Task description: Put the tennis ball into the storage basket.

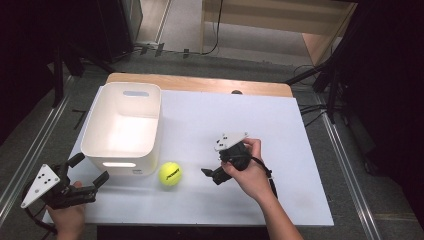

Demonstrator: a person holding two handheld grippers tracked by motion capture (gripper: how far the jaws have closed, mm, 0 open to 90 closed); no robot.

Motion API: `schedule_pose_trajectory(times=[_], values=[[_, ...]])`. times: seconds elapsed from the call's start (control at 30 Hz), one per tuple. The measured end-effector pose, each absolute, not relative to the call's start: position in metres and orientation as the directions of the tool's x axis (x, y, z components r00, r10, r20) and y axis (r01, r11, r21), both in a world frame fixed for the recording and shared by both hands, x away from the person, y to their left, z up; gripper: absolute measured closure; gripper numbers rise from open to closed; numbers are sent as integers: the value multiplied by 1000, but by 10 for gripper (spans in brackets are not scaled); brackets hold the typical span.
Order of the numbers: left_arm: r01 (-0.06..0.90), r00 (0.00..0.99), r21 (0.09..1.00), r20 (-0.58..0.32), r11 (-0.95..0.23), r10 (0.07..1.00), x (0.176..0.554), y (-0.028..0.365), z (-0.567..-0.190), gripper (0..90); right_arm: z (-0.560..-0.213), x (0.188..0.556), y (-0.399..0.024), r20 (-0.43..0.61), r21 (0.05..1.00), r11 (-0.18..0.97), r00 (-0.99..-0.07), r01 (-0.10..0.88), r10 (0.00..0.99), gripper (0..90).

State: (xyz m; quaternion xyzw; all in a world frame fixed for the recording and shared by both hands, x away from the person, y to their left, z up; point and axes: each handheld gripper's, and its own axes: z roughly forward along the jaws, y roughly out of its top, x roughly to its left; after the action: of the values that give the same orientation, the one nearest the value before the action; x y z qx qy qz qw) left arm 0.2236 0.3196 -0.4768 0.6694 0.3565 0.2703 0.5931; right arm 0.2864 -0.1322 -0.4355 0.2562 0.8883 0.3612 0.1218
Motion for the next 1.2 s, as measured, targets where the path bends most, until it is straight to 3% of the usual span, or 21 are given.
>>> schedule_pose_trajectory(times=[1.2], values=[[156,601,987,-64,-38,797,224,320,-477,0,-447,296,-76,6,669,658,-888,346,460,0]])
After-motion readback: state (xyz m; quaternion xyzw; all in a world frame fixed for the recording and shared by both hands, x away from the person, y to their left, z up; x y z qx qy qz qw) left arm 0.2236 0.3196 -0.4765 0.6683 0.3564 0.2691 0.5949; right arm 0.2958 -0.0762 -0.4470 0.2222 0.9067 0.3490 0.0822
